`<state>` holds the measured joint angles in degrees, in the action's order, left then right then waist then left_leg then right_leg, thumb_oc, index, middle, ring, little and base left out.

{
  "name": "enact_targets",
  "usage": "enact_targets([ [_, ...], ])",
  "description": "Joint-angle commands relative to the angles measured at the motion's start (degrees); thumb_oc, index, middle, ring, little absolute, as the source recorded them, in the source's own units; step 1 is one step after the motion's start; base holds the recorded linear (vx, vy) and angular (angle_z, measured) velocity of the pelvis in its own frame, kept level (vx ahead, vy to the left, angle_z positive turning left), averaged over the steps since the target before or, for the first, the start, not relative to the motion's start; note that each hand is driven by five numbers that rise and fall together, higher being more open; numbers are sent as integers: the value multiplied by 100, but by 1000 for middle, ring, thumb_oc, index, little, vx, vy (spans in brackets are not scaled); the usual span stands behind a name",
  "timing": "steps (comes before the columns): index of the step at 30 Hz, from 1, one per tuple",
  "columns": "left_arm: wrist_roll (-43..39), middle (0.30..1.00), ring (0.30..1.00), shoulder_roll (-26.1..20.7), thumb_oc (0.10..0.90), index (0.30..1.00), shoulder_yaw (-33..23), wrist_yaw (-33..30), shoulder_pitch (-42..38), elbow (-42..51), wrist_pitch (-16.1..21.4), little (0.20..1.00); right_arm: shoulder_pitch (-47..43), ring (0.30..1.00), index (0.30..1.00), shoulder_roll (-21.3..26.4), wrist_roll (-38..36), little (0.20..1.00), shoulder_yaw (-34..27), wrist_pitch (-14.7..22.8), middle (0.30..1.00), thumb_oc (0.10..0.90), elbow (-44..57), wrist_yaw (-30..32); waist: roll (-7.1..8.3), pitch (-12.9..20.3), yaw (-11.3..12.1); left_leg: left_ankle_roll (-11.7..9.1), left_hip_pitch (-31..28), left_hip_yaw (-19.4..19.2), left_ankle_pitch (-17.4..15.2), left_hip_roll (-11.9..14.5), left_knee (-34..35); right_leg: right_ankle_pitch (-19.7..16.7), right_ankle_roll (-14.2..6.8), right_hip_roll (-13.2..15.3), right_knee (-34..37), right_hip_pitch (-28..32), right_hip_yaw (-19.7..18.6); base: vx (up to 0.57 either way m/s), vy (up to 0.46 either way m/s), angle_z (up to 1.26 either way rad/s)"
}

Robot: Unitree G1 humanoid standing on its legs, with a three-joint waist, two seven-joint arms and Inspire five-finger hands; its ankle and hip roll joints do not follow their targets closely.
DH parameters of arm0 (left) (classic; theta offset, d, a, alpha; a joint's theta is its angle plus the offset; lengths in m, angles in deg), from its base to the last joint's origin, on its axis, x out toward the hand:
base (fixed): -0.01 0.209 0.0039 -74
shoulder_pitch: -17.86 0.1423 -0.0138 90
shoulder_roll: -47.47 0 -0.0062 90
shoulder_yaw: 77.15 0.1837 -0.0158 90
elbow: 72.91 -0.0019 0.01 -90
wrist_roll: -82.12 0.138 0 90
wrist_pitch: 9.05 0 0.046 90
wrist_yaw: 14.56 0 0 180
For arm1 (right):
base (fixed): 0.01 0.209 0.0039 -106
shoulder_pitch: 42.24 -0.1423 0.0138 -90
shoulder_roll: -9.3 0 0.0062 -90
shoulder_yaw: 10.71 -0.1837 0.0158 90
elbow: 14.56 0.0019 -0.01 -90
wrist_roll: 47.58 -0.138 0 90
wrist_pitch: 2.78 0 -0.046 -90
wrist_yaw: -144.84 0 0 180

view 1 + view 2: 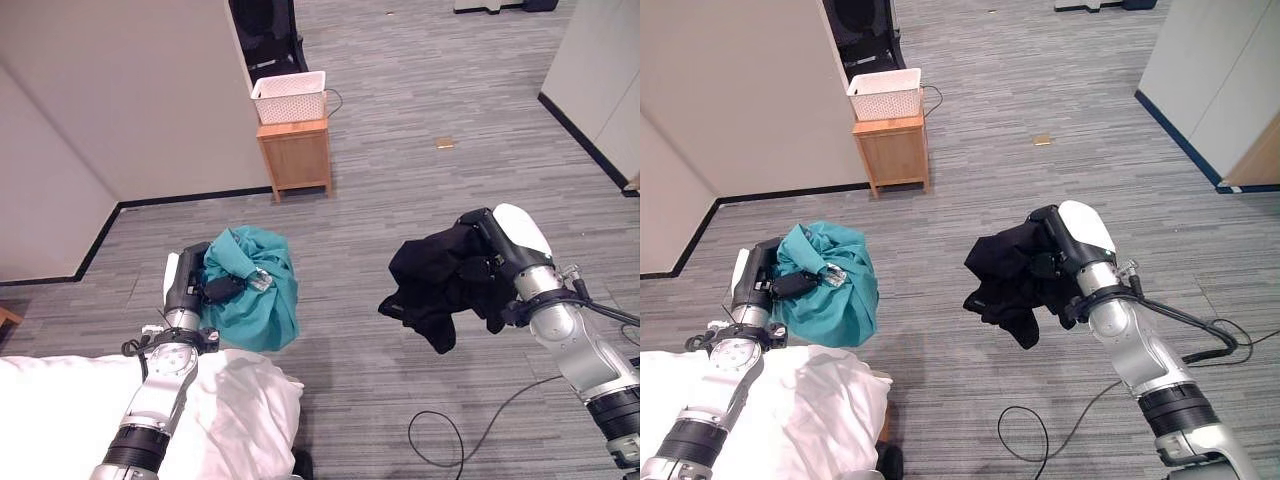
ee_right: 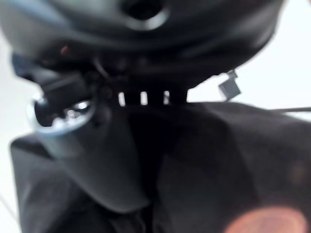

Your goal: Pick up bed clothes into laundry basket.

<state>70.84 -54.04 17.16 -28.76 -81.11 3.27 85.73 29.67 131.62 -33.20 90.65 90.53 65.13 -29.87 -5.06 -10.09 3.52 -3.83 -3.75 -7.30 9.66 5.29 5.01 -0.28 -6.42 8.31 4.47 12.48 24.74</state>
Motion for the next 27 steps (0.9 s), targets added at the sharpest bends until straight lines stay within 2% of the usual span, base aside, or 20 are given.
enact_targets([
  [1, -72, 300, 300, -540, 400, 300, -531, -92, -497, 246, 637, 300, -950, 300, 300, -31, -232, 300, 56, 435, 300, 400, 521, 290, 380, 529, -7, -390, -449, -120, -883, 329, -87, 91, -378, 355, 53, -42, 123, 0, 0, 0],
  [5, -33, 300, 300, -557, 400, 300, -533, -46, -481, 275, 644, 300, -888, 300, 300, 12, -330, 300, 27, 496, 300, 400, 585, 219, 393, 538, 2, -391, -471, -119, -892, 335, -82, 94, -378, 351, 53, -19, 125, 0, 0, 0],
  [6, 495, 300, 300, -130, 400, 300, -901, -151, 606, -1306, 754, 300, 1076, 300, 300, -225, -357, 300, -1153, 104, 300, 400, -415, 219, 551, 402, -511, -320, -230, -366, -1190, 325, -513, 62, -347, 629, -370, -656, -419, 0, 0, 0],
  [7, 700, 300, 300, -140, 400, 300, -1104, -334, 744, -927, 762, 300, 1208, 300, 300, -181, -207, 300, -1532, 114, 300, 400, 5, 232, 571, 453, -502, -305, -231, -353, -1218, 320, -524, 45, -360, 636, -301, -594, -395, -22, 11, 14],
  [8, 783, 300, 300, -125, 400, 300, -1208, -360, 819, -617, 881, 300, 1176, 300, 300, -384, -350, 300, -1646, 256, 300, 400, -96, 473, 585, 510, -467, -290, -210, -342, -1226, 295, -527, -10, -393, 677, -218, -570, -351, -19, 20, 10],
  [13, 826, 300, 300, -153, 400, 300, -1416, -356, 893, 63, 941, 300, 1031, 300, 300, -409, -80, 300, -1747, 269, 300, 400, -146, 683, 629, 482, -351, -177, -205, -333, -1361, 162, -582, -25, -487, 838, -453, -658, -335, -25, 51, -14],
  [14, 851, 300, 300, -176, 400, 300, -1438, -355, 872, 239, 972, 300, 1027, 300, 300, -353, 72, 300, -1770, 261, 300, 400, -205, 737, 639, 427, -304, -108, -247, -315, -1412, 107, -590, 45, -498, 896, -838, -766, -347, -7, 141, -1],
  [15, 941, 300, 300, -209, 400, 300, -1427, -407, 807, 386, 981, 300, 926, 300, 300, -282, 172, 300, -1791, 249, 300, 400, -117, 749, 604, 237, -335, 29, -409, -328, -1498, 34, -555, -237, -721, 1180, -1964, -1298, -453, -14, 226, 16],
  [16, 1001, 300, 300, -266, 400, 300, -1424, -510, 694, 444, 954, 300, 829, 300, 300, -110, 317, 300, -1860, 239, 300, 400, -43, 841, 464, 55, -333, 119, -550, -352, -1547, 35, -527, -673, -858, 1408, -2911, -1682, -321, 42, 239, 16],
  [17, 1006, 300, 300, -296, 400, 300, -1414, -532, 657, 410, 923, 300, 787, 300, 300, -54, 364, 300, -1869, 236, 300, 400, 25, 866, 414, 35, -321, 151, -636, -372, -1601, 33, -486, -744, -858, 1505, -3173, -1791, -188, 204, 142, 5],
  [18, 1078, 300, 300, -406, 400, 300, -1357, -581, 467, 417, 875, 300, 693, 300, 300, 24, 409, 300, -1871, 206, 300, 400, 150, 867, 453, 14, -381, 142, -803, -326, -1690, -70, -372, -676, -821, 1586, -3012, -2030, -112, 221, 51, -11],
  [19, 1082, 300, 300, -413, 400, 300, -1352, -588, 449, 407, 872, 300, 688, 300, 300, 16, 411, 300, -1876, 200, 300, 400, 154, 866, 452, 11, -385, 138, -811, -319, -1691, -61, -359, -664, -820, 1575, -2996, -2012, -97, 387, -80, -12],
  [20, 1144, 300, 300, -546, 400, 300, -1253, -627, 217, 373, 850, 300, 608, 300, 300, 62, 370, 300, -1808, 195, 300, 400, 224, 905, 545, -12, -478, 53, -928, -212, -1756, -129, -285, -487, -709, 1313, -2058, -2028, -140, 381, -142, 1],
  [21, 1209, 300, 300, -621, 400, 300, -1242, -676, 127, 379, 850, 300, 619, 300, 300, 79, 317, 300, -1810, 209, 300, 400, 272, 928, 583, -34, -548, -36, -1042, -147, -1829, -118, -246, -441, -676, 1177, -1391, -2079, -180, 485, -201, 11],
  [23, 1278, 300, 300, -763, 400, 300, -1253, -745, -49, 357, 846, 300, 614, 300, 300, 57, 324, 300, -1792, 213, 300, 400, 347, 977, 647, -58, -650, -203, -1153, -55, -1857, -13, -189, -662, -701, 1109, -469, -2203, -158, 331, -150, 20],
  [25, 1275, 300, 300, -840, 400, 300, -1279, -786, -133, 304, 851, 300, 592, 300, 300, 17, 323, 300, -1787, 203, 300, 400, 334, 991, 635, -53, -689, -306, -1251, -61, -1897, 120, -150, -807, -750, 1074, -113, -2239, -65, 450, -153, 40],
  [26, 1190, 300, 300, -924, 400, 300, -1342, -815, -207, 265, 884, 300, 592, 300, 300, -65, 357, 300, -1723, 193, 300, 400, 437, 938, 676, 7, -770, -461, -1580, -97, -2098, 294, -100, -896, -775, 1154, -50, -2442, 63, 599, -182, 53],
  [27, 1186, 300, 300, -931, 400, 300, -1348, -812, -200, 263, 887, 300, 591, 300, 300, -72, 360, 300, -1718, 189, 300, 400, 442, 934, 675, 5, -775, -463, -1588, -99, -2105, 302, -100, -892, -776, 1147, -50, -2433, 66, 628, -172, 52],
])
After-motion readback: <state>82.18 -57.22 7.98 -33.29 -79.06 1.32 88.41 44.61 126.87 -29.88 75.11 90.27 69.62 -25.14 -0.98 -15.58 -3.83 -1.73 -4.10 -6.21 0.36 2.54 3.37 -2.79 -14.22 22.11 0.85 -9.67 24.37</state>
